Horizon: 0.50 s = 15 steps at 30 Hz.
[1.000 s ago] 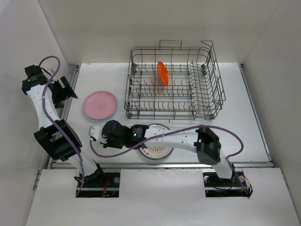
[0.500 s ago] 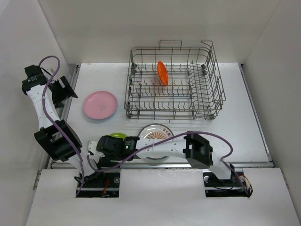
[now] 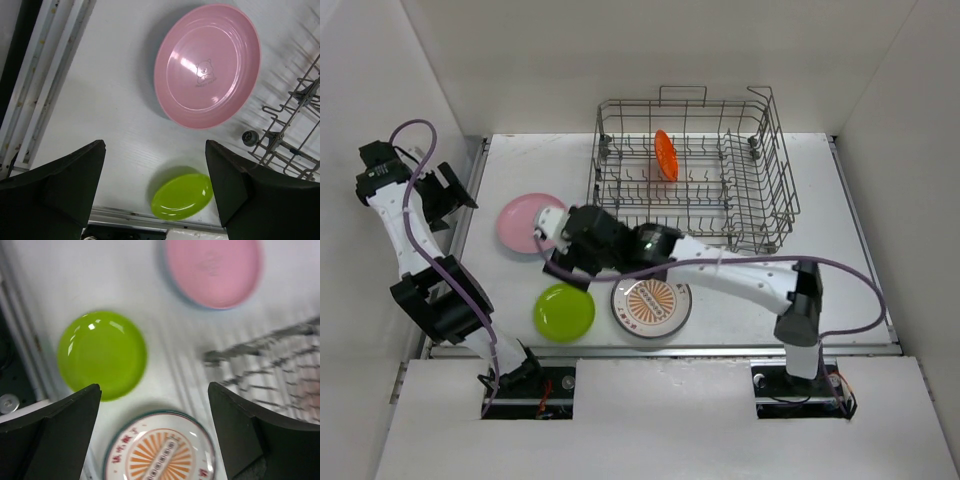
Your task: Unload the plates from the dish rack
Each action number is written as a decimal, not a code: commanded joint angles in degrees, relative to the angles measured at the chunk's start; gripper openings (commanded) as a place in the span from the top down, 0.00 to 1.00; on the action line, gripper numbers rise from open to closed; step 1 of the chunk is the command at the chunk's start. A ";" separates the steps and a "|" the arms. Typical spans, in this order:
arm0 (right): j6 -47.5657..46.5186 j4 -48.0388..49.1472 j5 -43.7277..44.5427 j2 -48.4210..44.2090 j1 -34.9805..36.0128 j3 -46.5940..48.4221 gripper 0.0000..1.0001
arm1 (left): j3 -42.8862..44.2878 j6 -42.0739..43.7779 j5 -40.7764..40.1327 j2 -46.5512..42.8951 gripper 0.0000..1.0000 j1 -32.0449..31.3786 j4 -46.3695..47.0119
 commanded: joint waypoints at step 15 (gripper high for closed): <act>21.27 7.44 16.76 13.87 -35.40 28.77 0.07 | 3.73 -0.41 3.08 -0.13 0.21 2.71 -2.13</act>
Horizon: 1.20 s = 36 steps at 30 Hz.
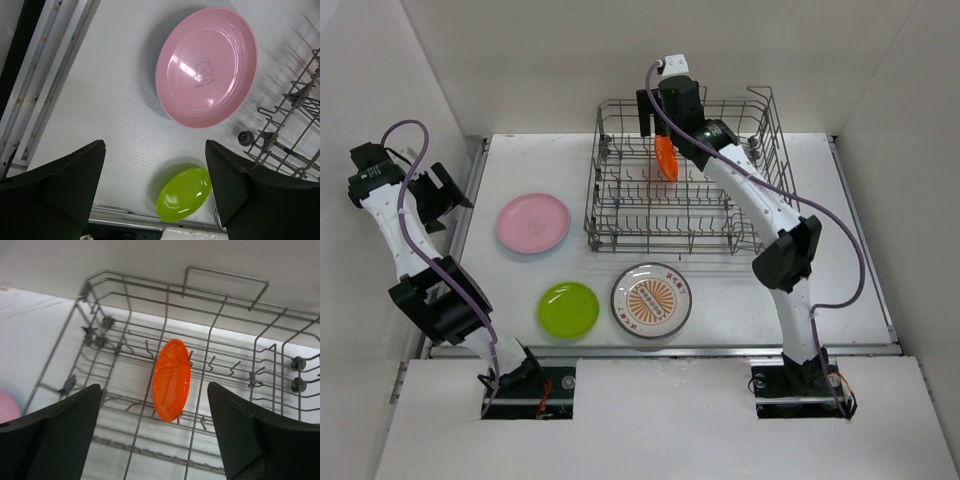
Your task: Unload the plates from the dish rack
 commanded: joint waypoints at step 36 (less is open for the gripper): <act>7.30 12.05 7.95 13.22 -2.85 -3.26 1.00 | 0.50 0.82 0.26 1.94 0.20 -0.09 -1.10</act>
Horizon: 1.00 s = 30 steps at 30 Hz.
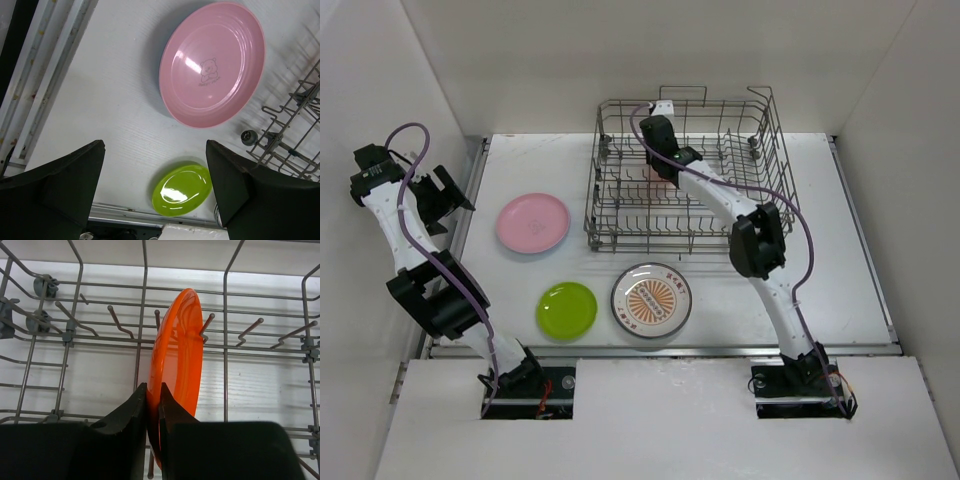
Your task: Unload the plates from the dish rack
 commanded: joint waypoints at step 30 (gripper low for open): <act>-29.90 -4.26 -25.38 -34.00 34.54 -26.22 1.00 | 1.56 0.12 1.36 -1.65 0.20 2.11 -0.98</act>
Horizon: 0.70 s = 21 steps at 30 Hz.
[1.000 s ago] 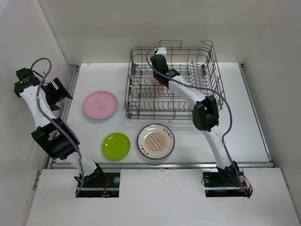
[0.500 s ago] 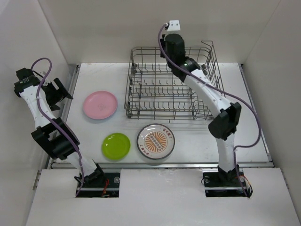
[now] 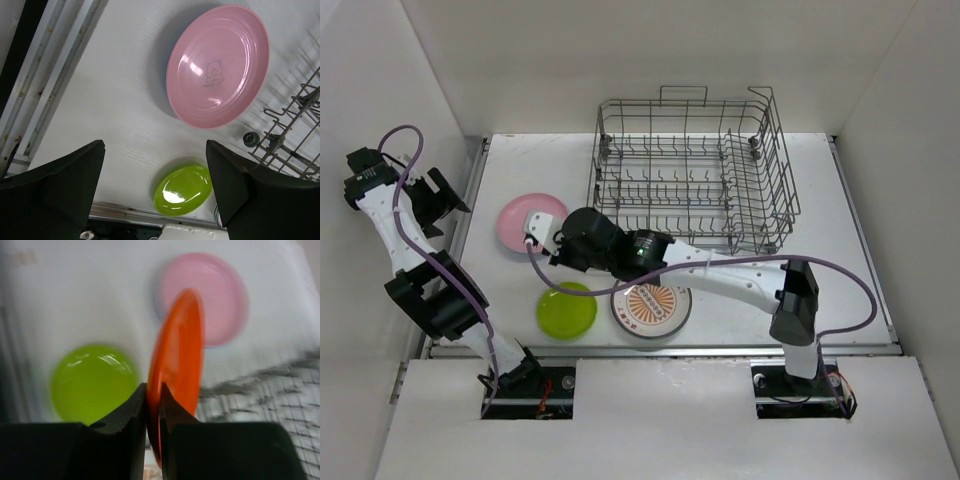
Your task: Unload the plates from the dish rack
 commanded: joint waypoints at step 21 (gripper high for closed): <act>13.72 -14.24 24.80 19.82 11.44 11.68 0.87 | -0.51 4.20 4.99 -3.85 0.19 1.20 -4.78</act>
